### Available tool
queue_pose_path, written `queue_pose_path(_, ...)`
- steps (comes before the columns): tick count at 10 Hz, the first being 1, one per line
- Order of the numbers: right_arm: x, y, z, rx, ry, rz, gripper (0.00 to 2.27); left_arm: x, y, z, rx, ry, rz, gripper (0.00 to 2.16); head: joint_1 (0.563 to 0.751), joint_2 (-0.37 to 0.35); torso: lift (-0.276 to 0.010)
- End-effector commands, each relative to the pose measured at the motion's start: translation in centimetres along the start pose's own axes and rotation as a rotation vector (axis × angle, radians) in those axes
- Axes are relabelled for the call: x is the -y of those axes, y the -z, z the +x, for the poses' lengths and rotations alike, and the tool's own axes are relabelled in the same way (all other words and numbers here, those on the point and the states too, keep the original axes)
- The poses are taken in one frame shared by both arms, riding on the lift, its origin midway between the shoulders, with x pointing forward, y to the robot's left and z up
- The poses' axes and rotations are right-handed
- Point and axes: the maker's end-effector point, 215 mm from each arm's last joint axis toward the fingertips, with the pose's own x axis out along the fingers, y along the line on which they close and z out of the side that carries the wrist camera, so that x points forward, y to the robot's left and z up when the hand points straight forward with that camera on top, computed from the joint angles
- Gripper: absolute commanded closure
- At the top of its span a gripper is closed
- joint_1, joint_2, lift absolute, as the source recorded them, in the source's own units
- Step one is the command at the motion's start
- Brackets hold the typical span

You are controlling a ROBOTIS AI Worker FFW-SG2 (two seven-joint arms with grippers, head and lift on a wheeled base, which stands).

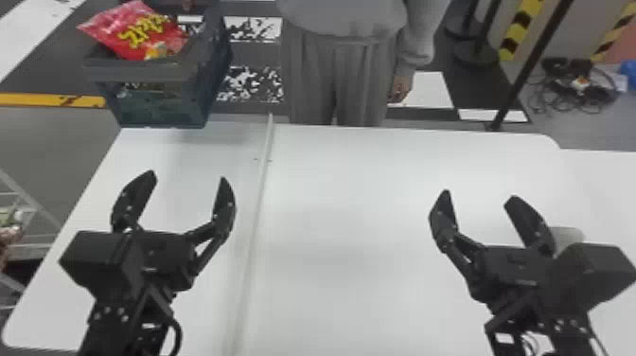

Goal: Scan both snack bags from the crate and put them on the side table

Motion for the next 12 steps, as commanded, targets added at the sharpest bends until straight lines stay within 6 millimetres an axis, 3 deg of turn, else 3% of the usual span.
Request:
queue_pose_path(1, -0.38, 0.10, -0.04, -0.006, -0.007, 0.001, 0.07, 0.07, 0.10, -0.01, -0.002, 0.000, -0.002, 0.15, 0.695, 0.007, -0.087)
queue_pose_path(12, -0.56, 0.51, 0.38, -0.024, -0.016, -0.009, 0.08, 0.13, -0.15, 0.05, 0.002, -0.005, -0.012, 0.15, 0.695, 0.014, -0.087)
